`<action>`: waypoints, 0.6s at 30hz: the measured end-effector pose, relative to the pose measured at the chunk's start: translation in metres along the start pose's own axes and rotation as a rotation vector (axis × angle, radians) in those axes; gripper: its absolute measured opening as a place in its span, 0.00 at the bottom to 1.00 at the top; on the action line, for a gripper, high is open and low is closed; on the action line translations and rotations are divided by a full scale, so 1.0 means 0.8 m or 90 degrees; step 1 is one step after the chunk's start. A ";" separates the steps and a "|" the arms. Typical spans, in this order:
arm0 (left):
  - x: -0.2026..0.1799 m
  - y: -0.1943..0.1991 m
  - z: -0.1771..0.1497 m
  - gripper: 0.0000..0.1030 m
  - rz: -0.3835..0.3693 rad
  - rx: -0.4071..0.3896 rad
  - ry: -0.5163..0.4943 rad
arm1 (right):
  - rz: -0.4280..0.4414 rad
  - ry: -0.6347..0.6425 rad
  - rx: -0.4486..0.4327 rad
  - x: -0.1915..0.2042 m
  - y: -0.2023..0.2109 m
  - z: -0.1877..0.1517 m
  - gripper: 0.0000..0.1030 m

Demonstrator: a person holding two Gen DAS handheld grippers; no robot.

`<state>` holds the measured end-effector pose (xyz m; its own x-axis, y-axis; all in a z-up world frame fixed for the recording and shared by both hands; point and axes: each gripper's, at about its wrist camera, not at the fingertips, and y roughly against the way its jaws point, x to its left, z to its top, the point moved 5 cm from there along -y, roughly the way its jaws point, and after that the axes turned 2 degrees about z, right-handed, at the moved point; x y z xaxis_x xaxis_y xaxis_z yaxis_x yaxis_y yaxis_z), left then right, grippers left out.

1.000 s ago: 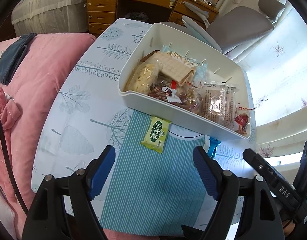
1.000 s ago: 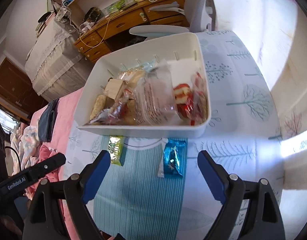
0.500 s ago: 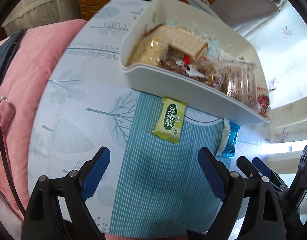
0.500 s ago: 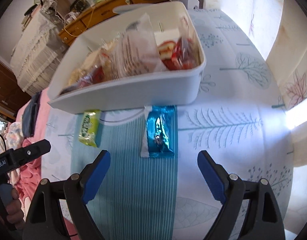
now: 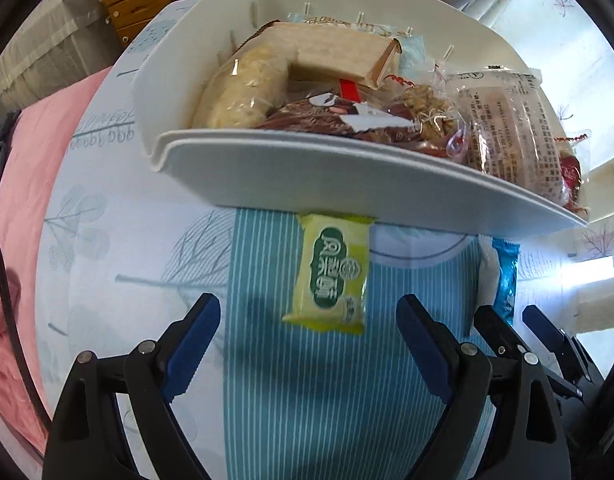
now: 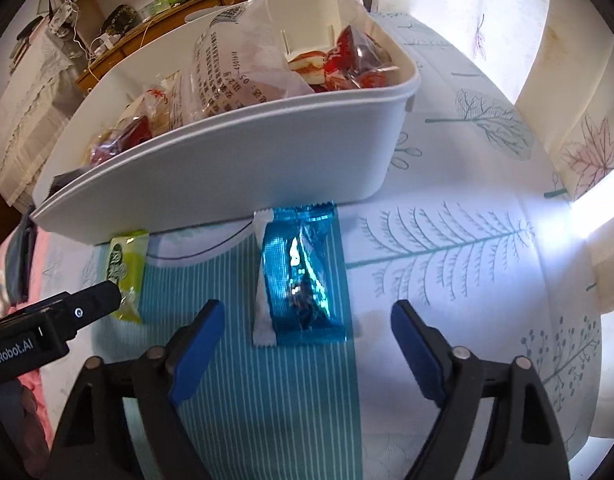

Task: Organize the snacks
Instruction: 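Grasp the yellow-green packet with the left tool while the right tool grasps the blue foil packet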

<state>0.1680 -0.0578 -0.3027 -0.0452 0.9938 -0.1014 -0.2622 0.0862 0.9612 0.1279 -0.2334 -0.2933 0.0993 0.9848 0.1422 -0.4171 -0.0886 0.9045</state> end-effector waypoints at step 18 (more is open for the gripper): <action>-0.010 -0.037 0.027 0.60 -0.004 -0.023 0.001 | -0.053 0.005 -0.018 0.007 -0.017 0.023 0.37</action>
<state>0.1965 -0.0667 -0.3249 -0.0457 0.9931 -0.1079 -0.2967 0.0896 0.9508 0.1507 -0.2295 -0.2974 0.1270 0.9899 0.0633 -0.4327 -0.0021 0.9015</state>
